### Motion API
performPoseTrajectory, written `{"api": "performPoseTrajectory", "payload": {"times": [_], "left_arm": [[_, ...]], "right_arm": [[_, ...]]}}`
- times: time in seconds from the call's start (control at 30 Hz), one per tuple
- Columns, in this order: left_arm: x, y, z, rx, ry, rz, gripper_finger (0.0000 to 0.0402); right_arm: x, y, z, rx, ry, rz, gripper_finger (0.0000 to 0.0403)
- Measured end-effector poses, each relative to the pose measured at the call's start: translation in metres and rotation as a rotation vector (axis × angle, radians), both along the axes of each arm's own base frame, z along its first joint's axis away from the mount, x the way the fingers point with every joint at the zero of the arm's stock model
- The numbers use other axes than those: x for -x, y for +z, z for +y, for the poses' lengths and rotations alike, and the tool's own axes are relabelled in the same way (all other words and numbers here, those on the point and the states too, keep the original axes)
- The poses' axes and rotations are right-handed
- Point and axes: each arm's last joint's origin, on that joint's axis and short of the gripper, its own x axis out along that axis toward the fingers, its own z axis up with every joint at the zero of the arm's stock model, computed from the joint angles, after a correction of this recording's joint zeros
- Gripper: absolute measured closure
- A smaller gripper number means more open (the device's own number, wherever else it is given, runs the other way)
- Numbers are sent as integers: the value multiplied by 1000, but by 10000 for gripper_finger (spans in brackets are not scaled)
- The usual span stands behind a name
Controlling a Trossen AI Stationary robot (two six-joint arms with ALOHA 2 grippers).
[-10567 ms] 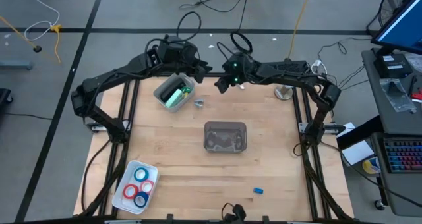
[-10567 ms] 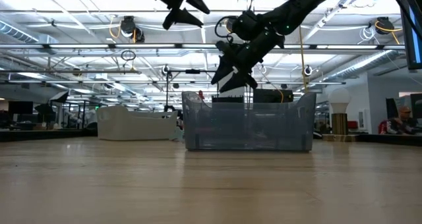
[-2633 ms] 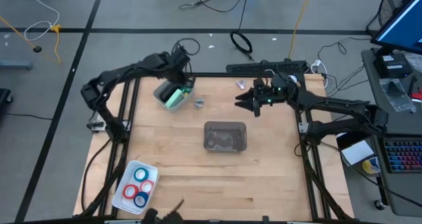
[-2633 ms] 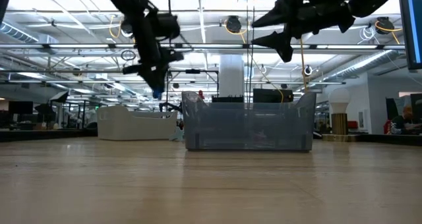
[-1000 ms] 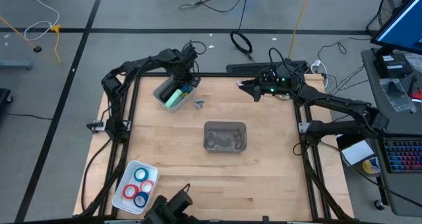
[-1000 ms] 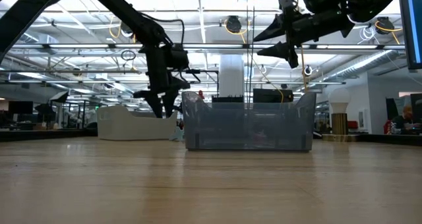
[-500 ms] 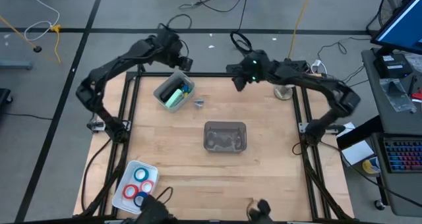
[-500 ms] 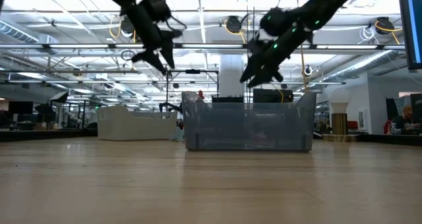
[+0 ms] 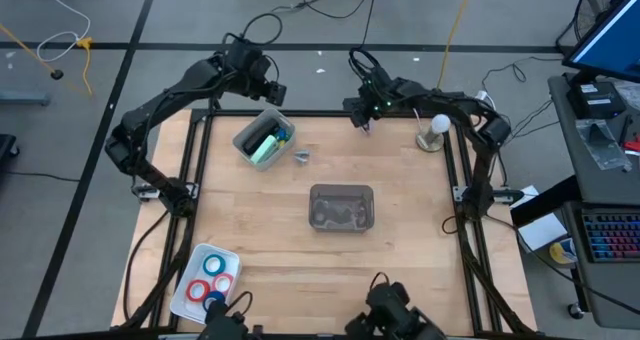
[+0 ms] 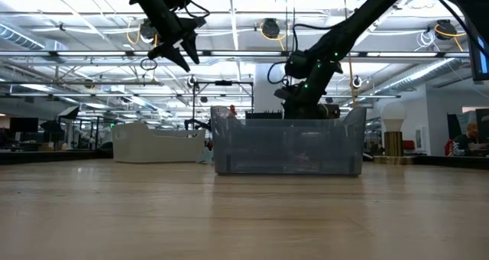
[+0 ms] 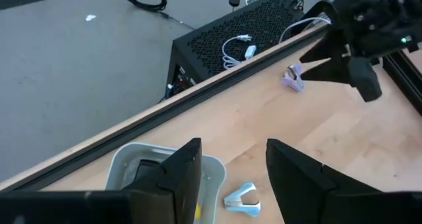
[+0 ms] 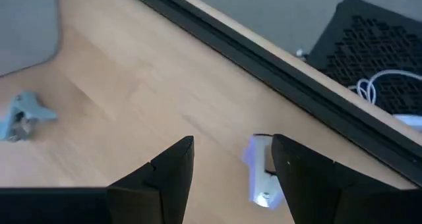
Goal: Pick and place Stapler, Stapler remover, tape
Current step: Put the purple staple remover into the black bin
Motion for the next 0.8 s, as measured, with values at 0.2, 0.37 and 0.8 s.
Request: {"api": "performPoseTrajectory", "payload": {"times": [0.2,0.37,0.8], "left_arm": [[-3,3,1,-35,-3,-24,231],[-4,5,3,-70,-15,-41,231],[-17,13,-2,-198,-114,-68,231]], "right_arm": [[1,-10,-6,-65,21,50,206],[1,-26,-5,-119,23,98,206],[-1,-27,-6,-62,32,132,220]]}}
